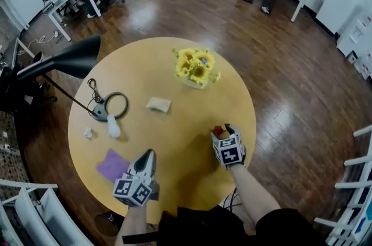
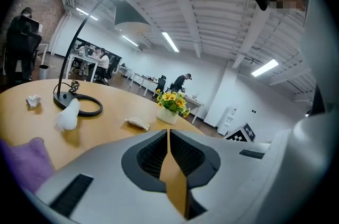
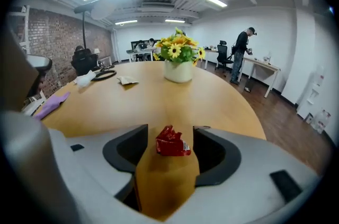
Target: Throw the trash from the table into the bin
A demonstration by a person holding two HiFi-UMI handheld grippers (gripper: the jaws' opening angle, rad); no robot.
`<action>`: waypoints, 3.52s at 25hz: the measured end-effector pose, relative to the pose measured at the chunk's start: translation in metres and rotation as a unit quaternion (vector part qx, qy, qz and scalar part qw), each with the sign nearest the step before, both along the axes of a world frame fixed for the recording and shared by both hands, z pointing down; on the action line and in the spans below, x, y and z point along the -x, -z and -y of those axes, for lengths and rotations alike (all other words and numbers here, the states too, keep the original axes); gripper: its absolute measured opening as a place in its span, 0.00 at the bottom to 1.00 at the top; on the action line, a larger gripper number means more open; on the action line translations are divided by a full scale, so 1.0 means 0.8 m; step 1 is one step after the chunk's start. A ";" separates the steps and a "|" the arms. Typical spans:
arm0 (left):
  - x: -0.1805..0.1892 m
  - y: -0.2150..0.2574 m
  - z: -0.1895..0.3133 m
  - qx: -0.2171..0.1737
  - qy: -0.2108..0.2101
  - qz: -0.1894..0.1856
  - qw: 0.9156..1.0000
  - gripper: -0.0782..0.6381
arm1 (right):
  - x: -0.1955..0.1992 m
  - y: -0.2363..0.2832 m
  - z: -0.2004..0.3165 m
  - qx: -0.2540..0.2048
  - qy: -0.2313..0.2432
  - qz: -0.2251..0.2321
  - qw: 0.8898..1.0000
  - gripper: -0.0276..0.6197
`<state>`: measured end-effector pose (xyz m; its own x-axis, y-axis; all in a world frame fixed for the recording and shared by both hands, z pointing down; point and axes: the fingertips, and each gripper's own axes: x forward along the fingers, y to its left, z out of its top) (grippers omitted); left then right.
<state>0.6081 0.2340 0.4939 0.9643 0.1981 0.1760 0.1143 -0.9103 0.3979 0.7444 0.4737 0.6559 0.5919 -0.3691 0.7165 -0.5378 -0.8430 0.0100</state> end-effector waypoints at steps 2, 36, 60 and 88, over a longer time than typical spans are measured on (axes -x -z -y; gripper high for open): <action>0.004 -0.009 0.004 0.003 0.007 0.010 1.000 0.13 | 0.000 0.002 0.011 0.010 0.014 0.018 1.000 0.46; 0.280 0.128 0.233 -0.060 0.212 -0.098 0.971 0.13 | 0.135 0.184 0.265 -0.083 0.162 -0.165 0.969 0.32; 0.953 0.160 0.336 -0.154 0.636 -0.098 0.750 0.13 | 0.753 0.310 0.712 -0.291 0.580 -0.143 0.747 0.32; 1.123 0.076 0.442 -0.097 0.814 -0.010 0.573 0.13 | 1.054 0.218 0.921 -0.277 0.804 0.025 0.525 0.32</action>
